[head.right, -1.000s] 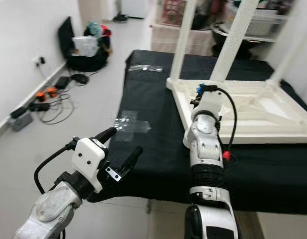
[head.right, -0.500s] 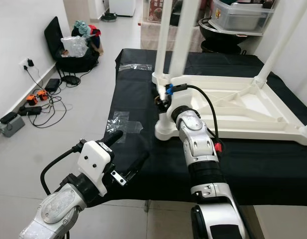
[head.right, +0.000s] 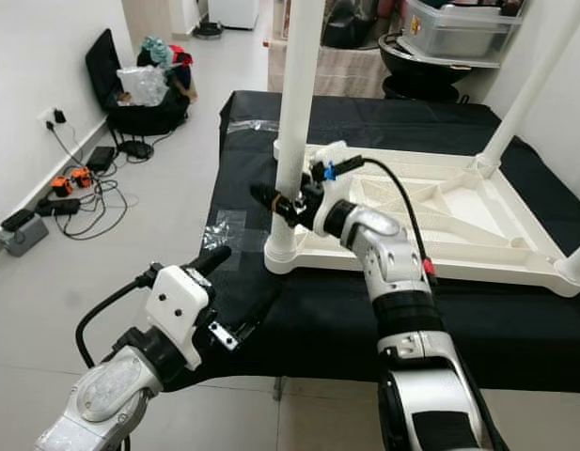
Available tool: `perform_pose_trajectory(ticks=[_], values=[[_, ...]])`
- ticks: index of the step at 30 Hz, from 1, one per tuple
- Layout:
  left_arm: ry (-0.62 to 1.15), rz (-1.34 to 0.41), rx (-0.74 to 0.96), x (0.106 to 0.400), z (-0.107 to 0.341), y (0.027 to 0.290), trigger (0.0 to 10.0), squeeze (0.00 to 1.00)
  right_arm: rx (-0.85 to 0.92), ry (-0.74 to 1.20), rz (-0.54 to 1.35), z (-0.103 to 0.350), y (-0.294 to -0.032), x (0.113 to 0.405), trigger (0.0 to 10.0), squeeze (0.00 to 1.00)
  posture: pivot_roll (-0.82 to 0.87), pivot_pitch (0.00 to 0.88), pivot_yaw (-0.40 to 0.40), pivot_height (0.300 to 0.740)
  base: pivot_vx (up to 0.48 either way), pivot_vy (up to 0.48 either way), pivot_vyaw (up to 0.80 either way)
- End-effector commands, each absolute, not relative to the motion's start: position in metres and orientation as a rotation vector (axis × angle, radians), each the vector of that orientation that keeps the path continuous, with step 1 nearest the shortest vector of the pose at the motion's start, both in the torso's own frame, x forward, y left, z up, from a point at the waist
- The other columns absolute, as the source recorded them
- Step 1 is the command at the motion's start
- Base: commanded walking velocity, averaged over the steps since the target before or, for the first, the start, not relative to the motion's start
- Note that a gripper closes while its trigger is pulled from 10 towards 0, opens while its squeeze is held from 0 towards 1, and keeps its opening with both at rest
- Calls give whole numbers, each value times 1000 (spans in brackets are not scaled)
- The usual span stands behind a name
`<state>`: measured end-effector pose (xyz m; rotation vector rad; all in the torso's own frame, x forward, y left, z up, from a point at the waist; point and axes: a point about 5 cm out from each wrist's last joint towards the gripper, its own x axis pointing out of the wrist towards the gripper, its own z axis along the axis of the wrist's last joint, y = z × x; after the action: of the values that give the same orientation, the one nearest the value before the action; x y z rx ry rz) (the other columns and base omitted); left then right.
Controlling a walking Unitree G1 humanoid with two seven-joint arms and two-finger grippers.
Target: Building children table
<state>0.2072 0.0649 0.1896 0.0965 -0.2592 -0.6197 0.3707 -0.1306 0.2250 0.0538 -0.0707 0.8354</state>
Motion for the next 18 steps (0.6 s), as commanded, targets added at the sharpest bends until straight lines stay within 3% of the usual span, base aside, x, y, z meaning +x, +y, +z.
perform_pose_trajectory(ticks=[1,5,6,8,9,14,18], values=[[-251,-614,114,209,187,67,10000,0,51,-101,887,229,-110,371,10000,0,86,27,-67,740,0,0,0],[-251,-611,115,209,187,67,10000,0,60,-105,828,228,-98,377,10000,0,91,27,-73,740,0,0,0],[-251,-610,116,209,187,67,10000,0,46,-96,800,225,-94,379,4235,0,91,29,-73,740,0,0,0],[-250,-609,116,209,187,67,10000,0,35,-88,785,222,-92,381,4235,0,91,29,-73,740,0,0,0],[-251,-608,117,209,187,67,10000,0,25,-81,769,219,-92,382,0,0,89,31,-74,740,0,0,0],[-251,-595,122,209,187,68,10000,0,28,-73,675,214,-99,386,0,0,91,31,-80,740,0,0,0],[-251,-583,126,210,187,68,10000,0,67,-10,477,210,-120,396,0,0,87,32,-78,740,0,0,0]])
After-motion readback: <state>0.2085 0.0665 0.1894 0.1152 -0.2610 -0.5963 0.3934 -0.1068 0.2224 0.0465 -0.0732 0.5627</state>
